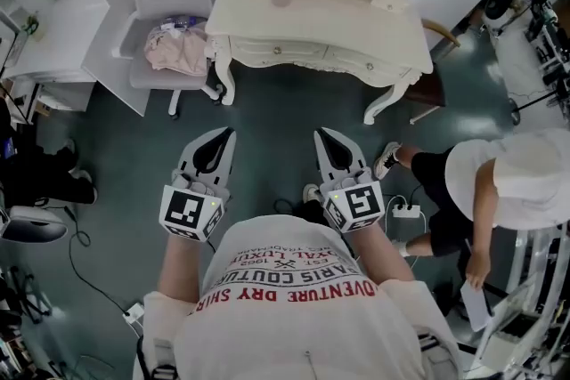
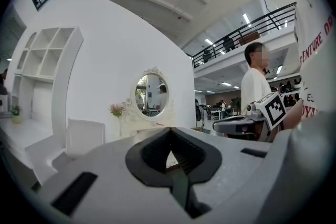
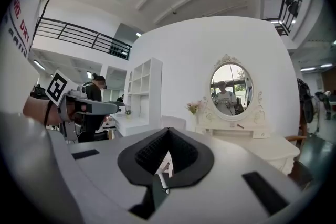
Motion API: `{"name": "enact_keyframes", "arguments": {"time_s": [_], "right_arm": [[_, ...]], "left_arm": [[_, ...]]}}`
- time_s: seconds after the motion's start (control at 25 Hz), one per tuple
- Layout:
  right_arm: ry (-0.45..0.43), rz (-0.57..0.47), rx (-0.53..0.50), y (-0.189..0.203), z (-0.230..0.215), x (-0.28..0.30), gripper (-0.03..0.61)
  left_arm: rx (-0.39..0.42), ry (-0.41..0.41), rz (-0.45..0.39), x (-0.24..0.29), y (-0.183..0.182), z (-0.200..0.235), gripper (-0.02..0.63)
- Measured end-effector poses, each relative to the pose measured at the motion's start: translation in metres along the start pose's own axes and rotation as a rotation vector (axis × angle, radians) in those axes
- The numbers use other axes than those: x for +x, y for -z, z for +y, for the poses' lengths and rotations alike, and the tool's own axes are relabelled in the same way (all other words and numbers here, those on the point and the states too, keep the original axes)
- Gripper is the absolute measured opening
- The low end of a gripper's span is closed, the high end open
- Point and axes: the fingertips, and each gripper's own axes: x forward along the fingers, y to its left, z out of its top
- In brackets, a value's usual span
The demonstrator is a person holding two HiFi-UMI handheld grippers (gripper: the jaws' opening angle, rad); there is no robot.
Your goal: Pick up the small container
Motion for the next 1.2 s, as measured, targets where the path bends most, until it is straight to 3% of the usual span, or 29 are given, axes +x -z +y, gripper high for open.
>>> {"name": "enact_keyframes", "arguments": {"time_s": [0.6, 0.88, 1.2], "right_arm": [[0.020, 0.071, 0.021, 0.025, -0.022, 0.029, -0.002], [-0.069, 0.081, 0.030, 0.029, -0.085, 0.093, -0.002], [-0.160, 0.096, 0.016, 0.016, -0.196, 0.172, -0.002]], "left_arm": [[-0.043, -0.017, 0.044, 0.023, 0.022, 0.023, 0.006], [-0.047, -0.094, 0.069, 0.097, 0.023, 0.046, 0.006], [-0.057, -0.183, 0.075, 0.227, 0.003, 0.071, 0.006]]}}
